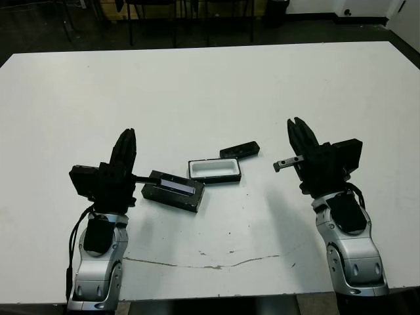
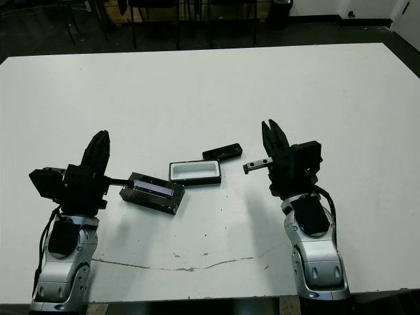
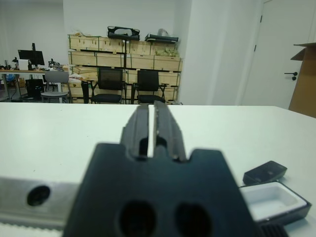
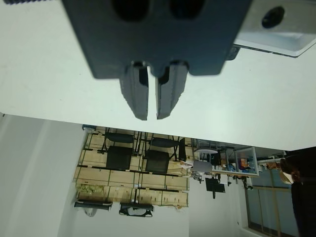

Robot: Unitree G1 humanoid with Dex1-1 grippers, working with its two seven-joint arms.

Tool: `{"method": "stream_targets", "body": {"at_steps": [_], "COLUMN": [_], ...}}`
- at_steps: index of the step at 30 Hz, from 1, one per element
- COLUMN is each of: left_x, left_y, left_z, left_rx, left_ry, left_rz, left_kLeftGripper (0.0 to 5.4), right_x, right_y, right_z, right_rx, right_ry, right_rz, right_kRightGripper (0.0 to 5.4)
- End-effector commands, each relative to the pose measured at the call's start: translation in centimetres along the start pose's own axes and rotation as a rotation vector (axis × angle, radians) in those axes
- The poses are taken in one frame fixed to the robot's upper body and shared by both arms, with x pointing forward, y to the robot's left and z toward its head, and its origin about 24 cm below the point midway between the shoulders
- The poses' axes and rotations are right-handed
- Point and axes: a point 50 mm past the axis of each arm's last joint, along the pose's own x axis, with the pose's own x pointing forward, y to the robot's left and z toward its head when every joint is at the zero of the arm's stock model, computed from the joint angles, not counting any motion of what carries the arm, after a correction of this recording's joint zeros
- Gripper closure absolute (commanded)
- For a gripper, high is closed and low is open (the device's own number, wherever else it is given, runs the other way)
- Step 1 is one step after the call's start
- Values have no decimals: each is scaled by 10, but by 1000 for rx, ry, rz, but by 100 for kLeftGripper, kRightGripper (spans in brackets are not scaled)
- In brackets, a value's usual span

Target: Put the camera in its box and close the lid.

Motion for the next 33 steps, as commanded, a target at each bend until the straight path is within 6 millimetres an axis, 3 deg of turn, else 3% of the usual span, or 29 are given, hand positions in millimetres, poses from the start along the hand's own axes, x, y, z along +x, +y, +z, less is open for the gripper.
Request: {"method": "stream_targets", "body": {"at_steps": [1,10,13,20,25,33], "left_x": [-2,-3,-4,-4,-3,-4], "left_y": [3,1,1,0,-1,-2], "left_z": [-4,-4,-4,-5,-6,-6], "left_rx": [15,8,7,13,11,1], "left_ry": [25,28,33,32,30,37], "left_rz": [6,5,9,10,7,12], "left_kLeftGripper": [537,537,537,537,537,537], "right_x": [-1,6,30,115,152,165], "right_y": [-1,-10,-28,-67,-58,-20], "right_z": [-3,2,19,64,69,26], "right_rx": [0,-45,-125,-372,-524,-643], "right_ry": [21,37,17,98,225,501], "right_rz": [-1,40,110,349,497,674], "right_kRightGripper": [540,540,540,540,540,540]}}
